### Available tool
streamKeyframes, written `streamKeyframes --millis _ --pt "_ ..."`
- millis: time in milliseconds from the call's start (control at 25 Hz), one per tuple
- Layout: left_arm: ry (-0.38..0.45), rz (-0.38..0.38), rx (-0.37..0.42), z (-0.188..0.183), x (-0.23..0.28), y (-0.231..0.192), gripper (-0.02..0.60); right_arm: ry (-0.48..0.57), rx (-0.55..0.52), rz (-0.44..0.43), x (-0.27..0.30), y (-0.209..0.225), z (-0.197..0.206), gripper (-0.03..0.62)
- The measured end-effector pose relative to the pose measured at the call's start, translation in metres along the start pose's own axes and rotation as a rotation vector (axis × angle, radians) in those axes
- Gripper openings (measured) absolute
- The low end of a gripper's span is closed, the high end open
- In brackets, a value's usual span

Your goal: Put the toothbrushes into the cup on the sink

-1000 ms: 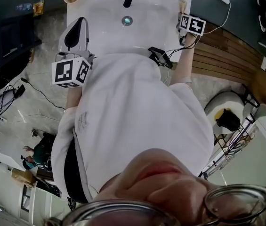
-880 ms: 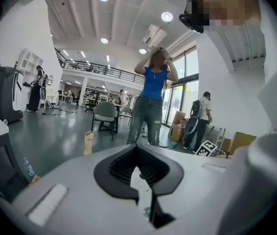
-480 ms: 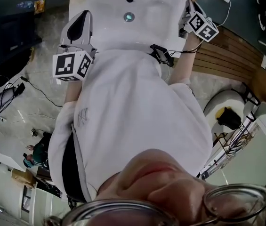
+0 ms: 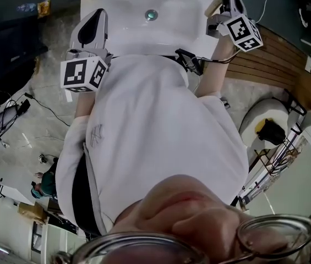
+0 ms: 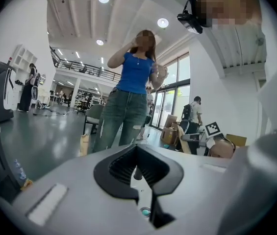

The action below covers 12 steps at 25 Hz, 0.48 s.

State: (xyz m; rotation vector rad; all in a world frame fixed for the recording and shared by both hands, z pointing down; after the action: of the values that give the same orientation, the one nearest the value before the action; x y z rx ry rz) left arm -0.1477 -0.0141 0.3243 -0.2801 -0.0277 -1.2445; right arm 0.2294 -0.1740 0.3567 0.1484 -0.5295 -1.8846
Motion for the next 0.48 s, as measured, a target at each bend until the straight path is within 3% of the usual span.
streamKeyframes --millis 200,480 --pt "0.019 0.021 0.005 -0.005 -0.005 -0.002 0.008 0.164 0.095 -0.063 -0.022 -0.024 -0.016 0.038" --pt "0.036 0.045 0.013 -0.007 -0.009 -0.001 0.008 0.326 0.127 -0.075 -0.052 -0.036 -0.027 0.038"
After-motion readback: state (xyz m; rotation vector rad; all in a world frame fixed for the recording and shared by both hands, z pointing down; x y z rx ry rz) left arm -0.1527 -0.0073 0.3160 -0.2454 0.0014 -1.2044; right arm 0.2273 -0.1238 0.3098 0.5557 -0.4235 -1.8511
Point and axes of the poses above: the fingertips, and each gripper's own axes: x forward along the fingers, y to its right, z out of its underside, the point moved 7 cm from there along -x, backward along the fingers, and after that the axes turned 2 degrees about y, right-handed, at the moved point
